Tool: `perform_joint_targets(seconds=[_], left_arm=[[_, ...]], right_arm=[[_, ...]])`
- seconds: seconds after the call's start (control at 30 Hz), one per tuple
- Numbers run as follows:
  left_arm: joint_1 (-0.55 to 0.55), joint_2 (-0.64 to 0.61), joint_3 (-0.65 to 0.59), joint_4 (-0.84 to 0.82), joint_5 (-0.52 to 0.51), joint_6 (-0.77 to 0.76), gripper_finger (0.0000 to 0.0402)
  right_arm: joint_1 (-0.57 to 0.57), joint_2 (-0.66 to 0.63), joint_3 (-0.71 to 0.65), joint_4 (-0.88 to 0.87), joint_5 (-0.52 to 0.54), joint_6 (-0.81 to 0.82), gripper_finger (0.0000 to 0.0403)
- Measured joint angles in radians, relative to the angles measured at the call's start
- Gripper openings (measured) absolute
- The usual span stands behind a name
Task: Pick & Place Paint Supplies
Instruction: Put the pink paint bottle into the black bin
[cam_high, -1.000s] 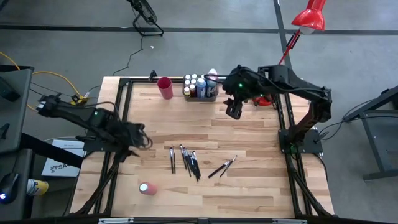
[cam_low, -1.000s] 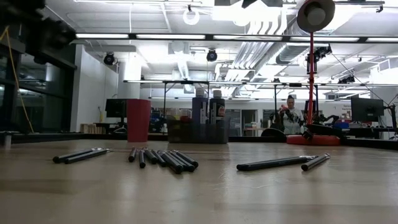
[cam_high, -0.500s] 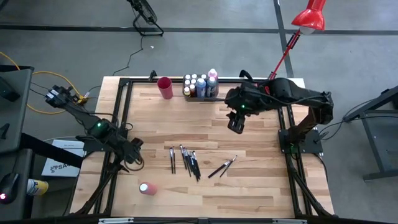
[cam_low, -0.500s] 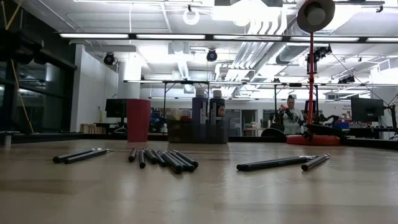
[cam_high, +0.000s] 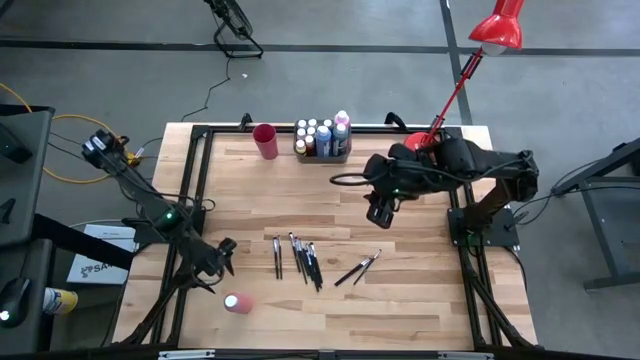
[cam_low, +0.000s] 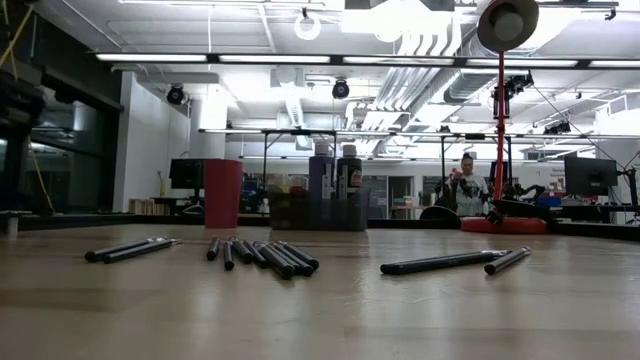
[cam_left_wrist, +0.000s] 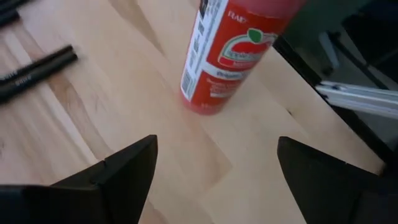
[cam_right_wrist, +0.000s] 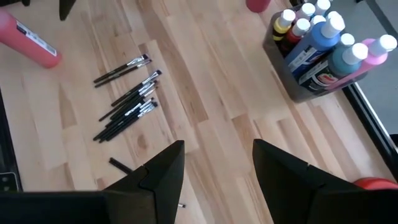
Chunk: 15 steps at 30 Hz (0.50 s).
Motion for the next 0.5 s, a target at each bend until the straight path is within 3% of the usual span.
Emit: perform_joint_targets(seconds=[0.13,0.27,0.5], left_arm=[[-0.032,0.000,-0.039,0.040,-0.085,0.000,0.0326],[-0.056,0.004,-0.065,0.087,-0.093,0.000,0.0326],[-0.101,0.109,-0.074,0.243,-0.155,0.036,0.0326]], right_arm=[[0.010,0.000,0.000,0.000,0.001,0.025,0.0183],[0.017,0.000,0.000,0.001,0.002,0.033,0.0183],[0.024,0.000,0.000,0.008,0.011,0.056,0.0183]])
